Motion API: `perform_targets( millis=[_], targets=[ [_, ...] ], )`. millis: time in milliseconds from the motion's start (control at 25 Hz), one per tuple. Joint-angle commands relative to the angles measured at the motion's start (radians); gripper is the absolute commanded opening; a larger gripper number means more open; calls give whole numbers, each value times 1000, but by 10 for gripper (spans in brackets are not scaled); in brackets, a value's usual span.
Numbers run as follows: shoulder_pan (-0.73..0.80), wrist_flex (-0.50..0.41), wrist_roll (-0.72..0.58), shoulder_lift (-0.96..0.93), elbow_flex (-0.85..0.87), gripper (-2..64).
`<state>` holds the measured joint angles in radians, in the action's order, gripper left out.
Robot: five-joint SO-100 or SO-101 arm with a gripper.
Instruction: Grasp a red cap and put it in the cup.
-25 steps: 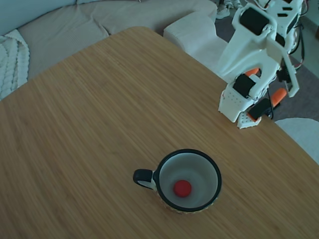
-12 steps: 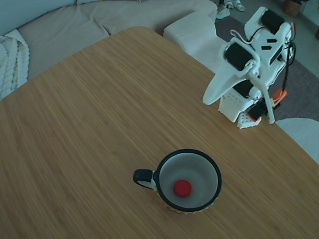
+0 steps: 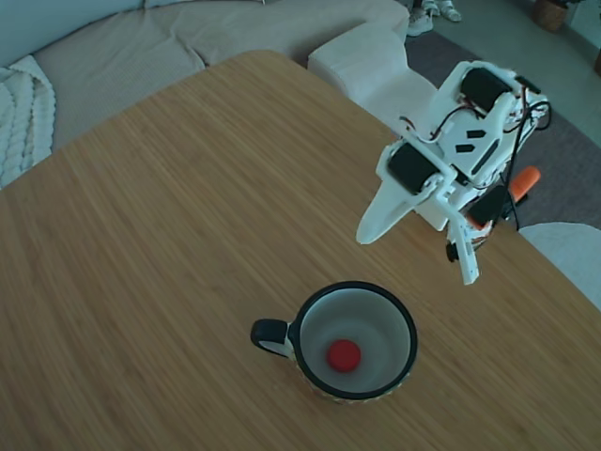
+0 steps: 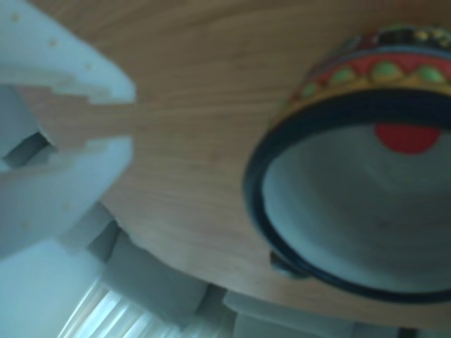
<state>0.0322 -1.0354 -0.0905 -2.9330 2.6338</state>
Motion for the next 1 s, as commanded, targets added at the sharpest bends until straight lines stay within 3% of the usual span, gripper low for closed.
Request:
perform_targets(
  millis=[0,360,560,760,960],
  targets=[
    [-5,14,11,-6,17,19],
    [-5,-8,14,-8,55,15],
    [-3,52,14,-8,118,13],
    [-5,55,121,-8,118,14],
    [-5,55,115,-8,118,16]
  ],
)
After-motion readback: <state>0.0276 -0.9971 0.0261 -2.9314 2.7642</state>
